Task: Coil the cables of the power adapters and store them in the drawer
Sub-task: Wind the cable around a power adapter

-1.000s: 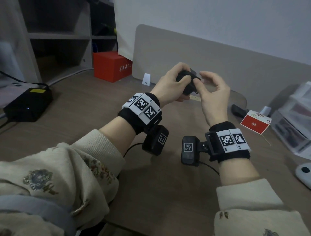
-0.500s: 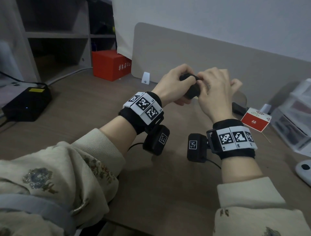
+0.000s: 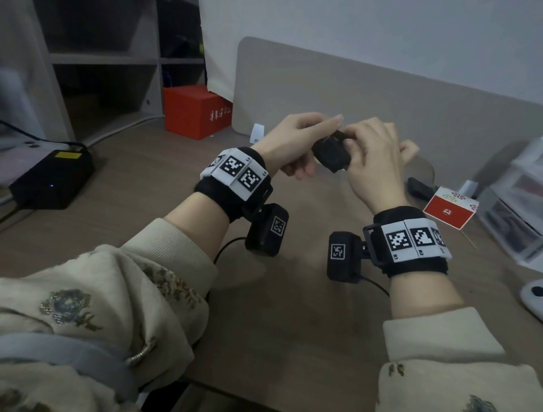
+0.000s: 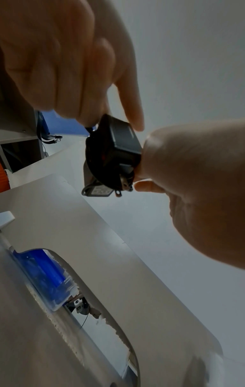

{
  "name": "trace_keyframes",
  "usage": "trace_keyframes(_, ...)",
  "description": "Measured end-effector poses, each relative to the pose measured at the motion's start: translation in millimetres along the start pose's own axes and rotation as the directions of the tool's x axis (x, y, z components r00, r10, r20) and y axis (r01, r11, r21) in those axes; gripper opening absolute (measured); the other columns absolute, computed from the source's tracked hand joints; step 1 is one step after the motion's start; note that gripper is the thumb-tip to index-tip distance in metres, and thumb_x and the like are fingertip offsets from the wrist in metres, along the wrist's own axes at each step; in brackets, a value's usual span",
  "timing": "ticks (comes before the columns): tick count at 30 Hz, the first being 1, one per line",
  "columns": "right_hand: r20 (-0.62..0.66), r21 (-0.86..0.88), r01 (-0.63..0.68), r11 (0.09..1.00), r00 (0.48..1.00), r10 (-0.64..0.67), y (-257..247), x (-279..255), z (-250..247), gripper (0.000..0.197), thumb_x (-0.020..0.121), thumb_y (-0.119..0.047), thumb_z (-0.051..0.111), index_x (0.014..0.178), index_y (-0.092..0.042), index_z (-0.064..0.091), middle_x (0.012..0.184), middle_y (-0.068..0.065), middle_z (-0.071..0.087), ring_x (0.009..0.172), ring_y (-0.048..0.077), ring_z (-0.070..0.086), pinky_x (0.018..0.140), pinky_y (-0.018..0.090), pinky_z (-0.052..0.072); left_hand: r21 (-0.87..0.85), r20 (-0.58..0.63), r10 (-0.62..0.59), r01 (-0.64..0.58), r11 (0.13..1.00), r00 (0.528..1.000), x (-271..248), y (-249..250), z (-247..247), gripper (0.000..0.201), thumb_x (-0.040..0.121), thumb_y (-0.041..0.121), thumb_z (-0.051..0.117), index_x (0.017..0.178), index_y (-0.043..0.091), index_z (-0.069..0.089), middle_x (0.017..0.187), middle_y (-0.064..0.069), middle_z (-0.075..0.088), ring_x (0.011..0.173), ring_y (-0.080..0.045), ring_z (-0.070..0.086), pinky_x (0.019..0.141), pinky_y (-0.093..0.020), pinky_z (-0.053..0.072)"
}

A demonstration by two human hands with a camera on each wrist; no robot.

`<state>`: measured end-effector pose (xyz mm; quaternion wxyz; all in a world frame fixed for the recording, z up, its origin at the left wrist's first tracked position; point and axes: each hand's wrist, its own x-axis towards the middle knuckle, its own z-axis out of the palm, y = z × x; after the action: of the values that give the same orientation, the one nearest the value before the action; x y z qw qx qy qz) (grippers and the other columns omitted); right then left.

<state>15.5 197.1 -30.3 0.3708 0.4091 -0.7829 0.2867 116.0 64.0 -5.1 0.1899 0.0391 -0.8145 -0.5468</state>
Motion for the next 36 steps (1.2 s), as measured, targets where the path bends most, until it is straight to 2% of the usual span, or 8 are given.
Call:
trace_keyframes(3, 0.017, -0.034, 0.023, 0.999, 1.000, -0.022, 2, -1, 0, 0.020, 0.092, -0.017, 0.047, 0.096, -0.026, 0.064, 0.101, -0.010, 0.058, 0.104, 0.010, 0.040, 0.069, 0.032, 0.007, 0.104, -0.028, -0.016, 0.019, 0.994, 0.999, 3, -2, -7, 0.030, 0.097, 0.048, 0.054, 0.115, 0.026, 0.064, 0.048, -0.001, 0.055, 0.032, -0.011, 0.044, 0.037, -0.019, 0.028)
trace_keyframes(7, 0.010, -0.023, -0.010, 1.000, 1.000, 0.010, 2, -1, -1, 0.019, 0.092, -0.016, 0.047, 0.095, -0.026, 0.063, 0.103, -0.009, 0.060, 0.107, 0.014, 0.043, 0.073, 0.033, 0.009, 0.111, -0.024, -0.168, 0.170, 0.979, 0.985, 1, -3, -10, 0.059, 0.092, 0.063, 0.050, 0.140, 0.029, 0.043, 0.096, -0.009, 0.072, 0.058, -0.019, 0.071, 0.049, -0.022, 0.041)
trace_keyframes(9, -0.019, -0.011, -0.005, 1.000, 1.000, 0.004, 2, -1, -2, 0.019, 0.092, -0.016, 0.046, 0.095, -0.026, 0.063, 0.103, -0.010, 0.060, 0.105, 0.012, 0.042, 0.072, 0.033, 0.009, 0.009, 0.063, -0.224, 0.224, 0.975, 0.973, -1, -4, -7, 0.062, 0.093, 0.065, 0.047, 0.143, 0.030, 0.037, 0.117, -0.009, 0.063, 0.076, -0.026, 0.075, 0.064, -0.033, 0.057)
trace_keyframes(12, -0.077, 0.084, 0.010, 0.996, 0.997, -0.004, -1, -2, -2, 0.021, 0.092, -0.016, 0.046, 0.096, -0.025, 0.064, 0.102, -0.012, 0.058, 0.102, 0.011, 0.042, 0.073, 0.033, 0.012, -0.279, 0.178, -0.141, 0.188, 0.942, 0.974, -3, -6, -1, 0.053, 0.097, 0.054, 0.048, 0.144, 0.031, 0.036, 0.129, -0.013, 0.058, 0.091, -0.033, 0.073, 0.070, -0.039, 0.060)
trace_keyframes(15, -0.074, 0.237, -0.001, 0.971, 0.997, 0.019, -3, -2, -4, 0.021, 0.093, -0.019, 0.046, 0.099, -0.020, 0.066, 0.101, -0.018, 0.051, 0.103, 0.015, 0.047, 0.081, 0.035, 0.023, -0.457, 0.127, -0.048, 0.101, 0.884, 0.991, -2, -7, 4, 0.043, 0.100, 0.043, 0.051, 0.139, 0.029, 0.039, 0.122, -0.011, 0.062, 0.096, -0.033, 0.072, 0.069, -0.037, 0.058)
trace_keyframes(24, -0.038, 0.492, 0.007, 0.871, 0.999, 0.013, 0, 1, 5, 0.014, 0.094, -0.013, 0.054, 0.099, -0.010, 0.066, 0.096, -0.011, 0.054, 0.098, 0.025, 0.053, 0.090, 0.035, 0.041, -0.496, -0.172, 0.035, -0.118, 0.860, 0.984, 4, -11, 12, 0.016, 0.096, 0.026, 0.063, 0.107, 0.015, 0.059, 0.089, 0.000, 0.067, 0.086, -0.020, 0.072, 0.070, -0.039, 0.060)
trace_keyframes(29, 0.025, 0.657, -0.093, 0.748, 0.995, 0.101, -5, 1, -3, 0.013, 0.092, -0.007, 0.058, 0.101, -0.012, 0.065, 0.094, -0.005, 0.057, 0.088, -0.003, 0.054, 0.084, 0.015, 0.043, -0.457, -0.245, 0.067, -0.176, 0.872, 0.967, 2, -7, 15, 0.007, 0.095, 0.024, 0.064, 0.099, 0.019, 0.061, 0.076, 0.007, 0.067, 0.076, -0.014, 0.071, 0.068, -0.041, 0.062)
trace_keyframes(36, 0.060, 0.743, -0.172, 0.647, 0.980, 0.192, -12, 2, -9, 0.011, 0.090, -0.010, 0.064, 0.093, -0.020, 0.066, 0.090, -0.007, 0.065, 0.086, -0.002, 0.060, 0.080, 0.018, 0.048, -0.431, -0.252, 0.096, -0.200, 0.880, 0.963, -1, -5, 20, 0.005, 0.096, 0.022, 0.063, 0.099, 0.019, 0.060, 0.083, 0.000, 0.066, 0.077, -0.014, 0.070, 0.065, -0.038, 0.061)
